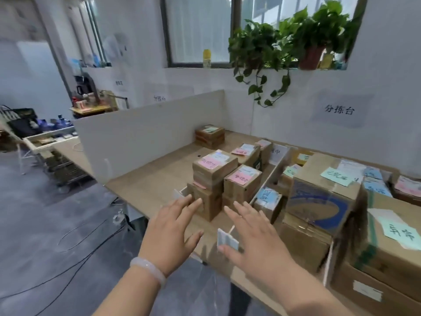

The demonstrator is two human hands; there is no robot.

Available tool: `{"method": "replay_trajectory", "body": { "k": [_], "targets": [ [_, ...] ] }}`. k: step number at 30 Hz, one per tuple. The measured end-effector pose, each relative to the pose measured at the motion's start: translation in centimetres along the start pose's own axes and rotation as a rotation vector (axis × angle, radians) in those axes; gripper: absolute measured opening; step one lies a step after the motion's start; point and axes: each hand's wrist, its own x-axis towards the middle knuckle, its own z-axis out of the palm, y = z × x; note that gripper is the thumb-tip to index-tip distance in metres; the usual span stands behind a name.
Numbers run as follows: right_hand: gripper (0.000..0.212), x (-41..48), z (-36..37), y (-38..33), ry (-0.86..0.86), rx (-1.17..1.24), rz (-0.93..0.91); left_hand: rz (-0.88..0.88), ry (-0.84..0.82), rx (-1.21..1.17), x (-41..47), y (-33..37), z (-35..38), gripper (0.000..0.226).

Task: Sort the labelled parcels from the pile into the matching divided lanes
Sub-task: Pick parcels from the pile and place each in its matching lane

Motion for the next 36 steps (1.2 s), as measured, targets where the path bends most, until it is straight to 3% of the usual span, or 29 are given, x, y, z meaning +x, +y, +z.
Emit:
{"method": "replay_trajectory", "body": {
  "k": [5,12,28,36],
  "targets": [
    [0.077,6.4,2.4,-4.7,-0.017,-0.011,-0.107,-0.14,0.035,0.096,-1.3,-7.0,-1.3,0.063],
    [0.082,16.1,6.6,-7.1,0.018,0.03,-0.185,-0.18,0.03,0.169,2.5,-14.3,1.0,0.061],
    [0.076,39.5,9.1,-3.3,0.008,0.172,-0.038,-0.171,-0.045,0.082,21.7,-28.3,10.2,0.06],
    [0.091,47.0,9.8,1.9,0.097,0.063,0.174,-0.096,-0.122,-0.057,30.9,-33.1,18.2,0.061]
  ]
}}
